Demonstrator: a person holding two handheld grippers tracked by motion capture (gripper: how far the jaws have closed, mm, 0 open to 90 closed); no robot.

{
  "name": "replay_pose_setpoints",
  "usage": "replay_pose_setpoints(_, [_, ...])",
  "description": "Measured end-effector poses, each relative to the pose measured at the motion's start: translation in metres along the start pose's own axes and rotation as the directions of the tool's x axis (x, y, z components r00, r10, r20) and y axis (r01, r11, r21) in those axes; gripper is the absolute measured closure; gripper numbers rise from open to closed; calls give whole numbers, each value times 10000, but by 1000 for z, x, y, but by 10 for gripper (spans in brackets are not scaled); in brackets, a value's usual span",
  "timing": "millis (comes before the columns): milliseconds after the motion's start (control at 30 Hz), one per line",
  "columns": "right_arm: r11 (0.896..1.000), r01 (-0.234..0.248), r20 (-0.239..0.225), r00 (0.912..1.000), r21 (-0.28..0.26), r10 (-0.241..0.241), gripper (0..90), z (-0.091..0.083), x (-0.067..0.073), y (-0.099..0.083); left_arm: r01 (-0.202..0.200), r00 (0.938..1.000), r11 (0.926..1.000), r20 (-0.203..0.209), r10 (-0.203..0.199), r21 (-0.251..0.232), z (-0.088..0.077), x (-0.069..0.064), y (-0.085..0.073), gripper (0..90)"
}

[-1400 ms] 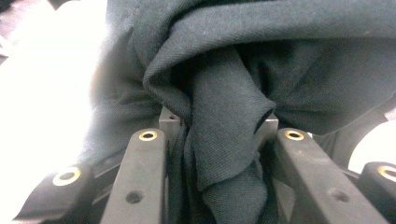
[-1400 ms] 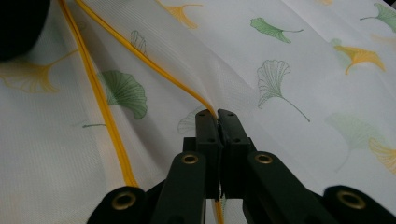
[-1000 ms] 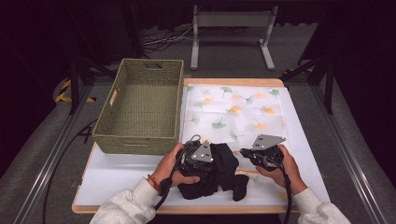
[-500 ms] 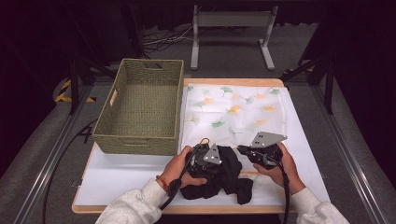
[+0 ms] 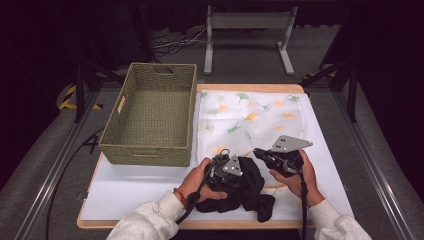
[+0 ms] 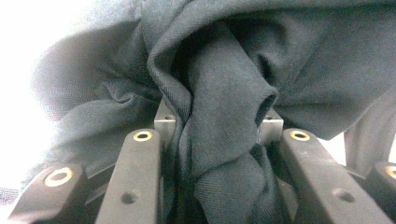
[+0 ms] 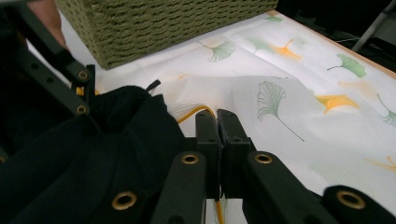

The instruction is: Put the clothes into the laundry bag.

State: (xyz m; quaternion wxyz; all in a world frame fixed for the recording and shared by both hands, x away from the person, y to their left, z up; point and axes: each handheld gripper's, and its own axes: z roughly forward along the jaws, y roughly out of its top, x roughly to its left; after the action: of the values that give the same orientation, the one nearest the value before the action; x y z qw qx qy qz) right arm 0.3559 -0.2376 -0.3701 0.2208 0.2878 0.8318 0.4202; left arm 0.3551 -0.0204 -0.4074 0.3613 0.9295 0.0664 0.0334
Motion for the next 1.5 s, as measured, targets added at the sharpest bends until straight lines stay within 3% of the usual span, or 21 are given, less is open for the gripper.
replay_pose_setpoints(300, [9995, 111, -161, 9998, -294, -115, 888, -3, 7, 10, 149, 9988, 9999, -474, -150, -39, 6, 0, 10, 629])
replay_pose_setpoints(400, [9994, 157, -201, 9997, -308, -163, 887, -3, 9, 11, 152, 9989, 9999, -433, -153, -20, 2, 1, 9, 611])
replay_pose_setpoints(600, [9993, 238, -252, 9994, -281, -245, 888, -6, 11, 11, 191, 9987, 9988, -465, -212, -450, -29, -6, -7, 515])
replay_pose_setpoints(667, [9993, 270, -239, 9993, -268, -276, 888, -6, 11, 11, 373, 9977, 9970, -538, -410, -680, -47, -10, -19, 414])
replay_pose_setpoints(700, [9993, 291, -239, 9993, -252, -297, 888, -6, 12, 11, 373, 9977, 9970, -538, -410, -680, -47, -10, -19, 387])
replay_pose_setpoints(733, [9992, 322, -226, 9992, -236, -327, 887, -6, 12, 11, 703, 9964, 9887, -370, -758, -1324, -59, -11, -26, 362])
replay_pose_setpoints(767, [9992, 322, -226, 9992, -236, -327, 887, -6, 12, 11, 703, 9964, 9887, -370, -758, -1324, -59, -11, -26, 327])
replay_pose_setpoints(800, [9992, 355, -220, 9991, -186, -359, 887, -6, 13, 11, 987, 9924, 9808, -563, -1095, -1680, -71, -11, -31, 266])
replay_pose_setpoints(833, [9992, 364, -214, 9991, -180, -368, 888, -5, 13, 10, 1040, 9912, 9790, -631, -1166, -1753, -76, -12, -34, 239])
replay_pose_setpoints(933, [9991, 389, -221, 9990, -152, -393, 888, -5, 14, 10, 1168, 9918, 9773, -308, -1241, -1766, -82, -12, -40, 200])
replay_pose_setpoints(967, [9990, 413, -218, 9989, -175, -417, 888, -5, 14, 11, 1153, 9912, 9828, -483, -1234, -1439, -80, -15, -44, 180])
replay_pose_setpoints(1000, [9990, 418, -221, 9989, -176, -422, 888, -5, 14, 11, 1153, 9912, 9828, -483, -1234, -1439, -80, -15, -44, 163])
replay_pose_setpoints(1033, [9989, 424, -225, 9988, -176, -428, 888, -5, 14, 11, 1145, 9915, 9883, -494, -1199, -1006, -71, -16, -49, 145])
replay_pose_setpoints(1067, [9990, 418, -229, 9988, -175, -422, 888, -5, 15, 11, 1145, 9915, 9883, -494, -1199, -1006, -71, -16, -49, 138])
replay_pose_setpoints(1100, [9989, 428, -236, 9988, -172, -432, 887, -5, 15, 11, 1153, 9912, 9918, -596, -1186, -548, -60, -15, -52, 124])
replay_pose_setpoints(1133, [9989, 428, -236, 9988, -172, -432, 887, -5, 15, 11, 1153, 9912, 9918, -596, -1186, -548, -60, -15, -52, 113])
replay_pose_setpoints(1267, [9986, 502, -290, 9983, -144, -506, 887, -6, 16, 11, 1148, 9908, 9927, -764, -1118, 371, -36, -12, -55, 112])
replay_pose_setpoints(1300, [9986, 506, -300, 9982, -140, -510, 888, -6, 16, 10, 1148, 9908, 9927, -764, -1118, 371, -36, -12, -55, 128])
replay_pose_setpoints(1333, [9986, 506, -300, 9982, -140, -510, 888, -6, 16, 10, 1073, 9902, 9924, -961, -1013, 595, -32, -12, -54, 128])
replay_pose_setpoints(1400, [9987, 503, -342, 9981, -106, -506, 888, -5, 17, 10, 897, 9903, 9925, -1135, -800, 829, -24, -13, -52, 161])
replay_pose_setpoints(1500, [9983, 563, -354, 9978, -115, -566, 888, -5, 18, 11, 849, 9874, 9925, -1410, -720, 880, -25, -12, -49, 408])
